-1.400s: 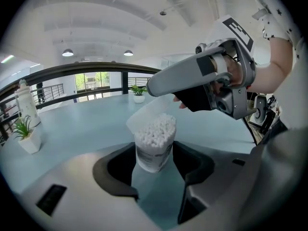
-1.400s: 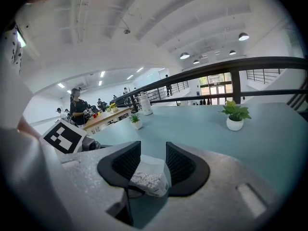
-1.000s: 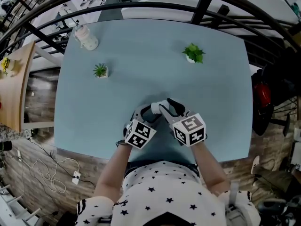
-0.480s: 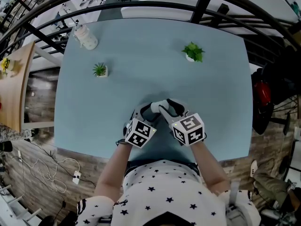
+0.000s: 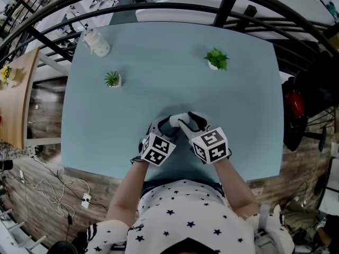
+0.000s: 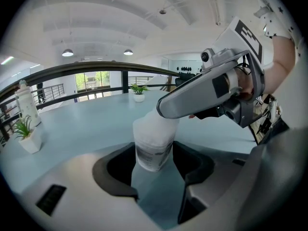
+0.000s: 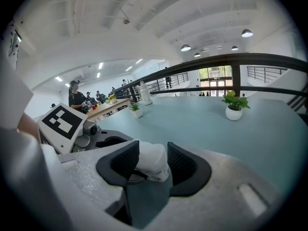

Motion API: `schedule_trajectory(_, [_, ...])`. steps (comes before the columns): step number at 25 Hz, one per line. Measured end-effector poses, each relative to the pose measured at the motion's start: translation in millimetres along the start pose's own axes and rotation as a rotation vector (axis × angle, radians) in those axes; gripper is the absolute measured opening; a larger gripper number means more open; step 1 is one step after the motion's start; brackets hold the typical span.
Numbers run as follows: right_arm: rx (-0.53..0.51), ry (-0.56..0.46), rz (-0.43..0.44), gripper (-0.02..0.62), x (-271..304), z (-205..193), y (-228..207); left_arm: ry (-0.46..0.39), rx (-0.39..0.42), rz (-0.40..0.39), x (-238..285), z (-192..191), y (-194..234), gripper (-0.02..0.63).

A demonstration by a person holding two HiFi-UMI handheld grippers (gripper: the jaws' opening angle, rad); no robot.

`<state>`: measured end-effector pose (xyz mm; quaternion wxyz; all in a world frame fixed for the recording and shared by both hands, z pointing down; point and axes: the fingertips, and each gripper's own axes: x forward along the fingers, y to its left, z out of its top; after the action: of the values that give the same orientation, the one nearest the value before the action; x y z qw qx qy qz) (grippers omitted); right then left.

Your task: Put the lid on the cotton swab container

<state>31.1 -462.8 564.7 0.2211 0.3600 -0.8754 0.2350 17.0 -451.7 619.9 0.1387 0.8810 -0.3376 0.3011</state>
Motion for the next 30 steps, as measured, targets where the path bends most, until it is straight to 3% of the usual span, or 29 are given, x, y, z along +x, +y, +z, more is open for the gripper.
schedule_trajectory(14, [-0.014,0.006,-0.051,0.178,-1,3,-1,-0.018,-0.042,0.043,-14,4,1,0.238])
schedule_trajectory(25, [0.020,-0.087,-0.059,0.177,-34,16,22,-0.110,-0.079,0.086,-57,22,-8,0.238])
schedule_trajectory(30, [0.032,-0.143,-0.066,0.177,-62,17,36,-0.178,-0.142,0.098,-82,27,-22,0.238])
